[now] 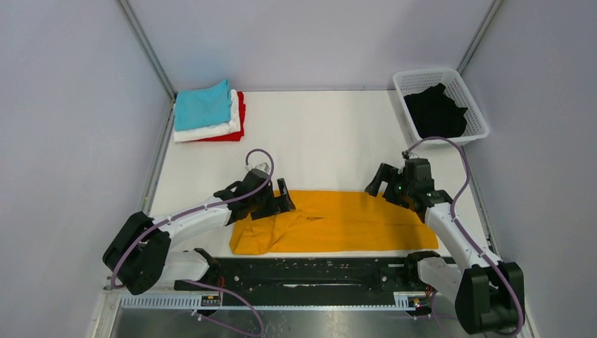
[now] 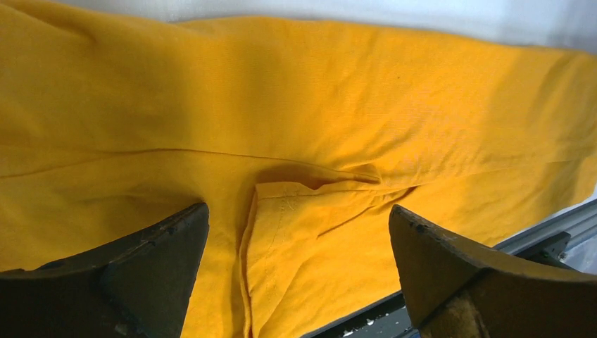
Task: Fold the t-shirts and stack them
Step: Fold the other side of the tshirt into a rectangle
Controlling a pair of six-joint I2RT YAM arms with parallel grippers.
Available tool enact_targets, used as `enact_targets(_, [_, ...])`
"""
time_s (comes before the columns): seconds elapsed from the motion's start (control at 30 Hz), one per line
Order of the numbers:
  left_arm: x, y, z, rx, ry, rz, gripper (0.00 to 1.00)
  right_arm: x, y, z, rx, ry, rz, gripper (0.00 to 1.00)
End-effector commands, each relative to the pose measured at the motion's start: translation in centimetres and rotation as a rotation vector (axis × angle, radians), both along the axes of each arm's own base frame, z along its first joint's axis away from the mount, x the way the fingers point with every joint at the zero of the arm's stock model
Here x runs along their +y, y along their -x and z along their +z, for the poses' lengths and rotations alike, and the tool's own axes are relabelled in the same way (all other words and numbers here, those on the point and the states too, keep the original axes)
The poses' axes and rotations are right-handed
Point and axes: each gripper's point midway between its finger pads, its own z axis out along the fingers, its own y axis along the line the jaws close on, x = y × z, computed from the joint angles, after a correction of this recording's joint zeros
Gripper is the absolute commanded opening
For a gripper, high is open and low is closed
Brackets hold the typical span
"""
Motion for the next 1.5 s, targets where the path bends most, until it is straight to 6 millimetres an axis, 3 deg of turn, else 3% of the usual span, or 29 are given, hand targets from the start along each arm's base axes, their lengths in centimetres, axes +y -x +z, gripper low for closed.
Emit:
enact_targets(0.0, [-2.4,-1.6,2.0,-0.079,0.07,-0.069,0.99,-0.7,1.3,-0.9,-0.001,-0.014,-0.092,1.0])
enact_targets(0.2, [-4.7,0.5,1.5,-0.088,0.057,-0.169,0.99,-1.3,2.8,-2.8,0.048,0.027,-0.077,0.99])
enact_targets(0.43, [-5.7,2.0,1.6,-0.105,0.023,-0.23,0.99,-0.6,3.1,-2.9,0.057,0.003,-0.036,1.0])
enact_targets(0.67, [-8.9,5.5,2.9,-0.154,0.068,-0.414,0.99,-0.4,3.4,-3.2,0.061,-0.008,-0.027,0.99])
enact_targets(0.83, [-10.5,8.1,2.8,-0.146,0.041,-0.52,0.99,-0.3,3.6,-3.2,0.058,-0.013,-0.02,0.99])
enact_targets(1.0, [-10.2,9.6,2.9,-0.186,-0.082,-0.552,0.99,-0.9,3.1,-2.9,0.026,0.008,-0.06,0.99])
enact_targets(1.23, [-9.7,9.2,5.2,-0.282,-0.141,-0.533,0.99,-1.2,2.8,-2.6,-0.008,0.015,-0.079,0.99])
enact_targets(1.47, [-5.9,7.8,6.5,-0.359,-0.214,-0.413,0.99,-1.6,2.5,-2.4,-0.019,0.029,-0.094,1.0])
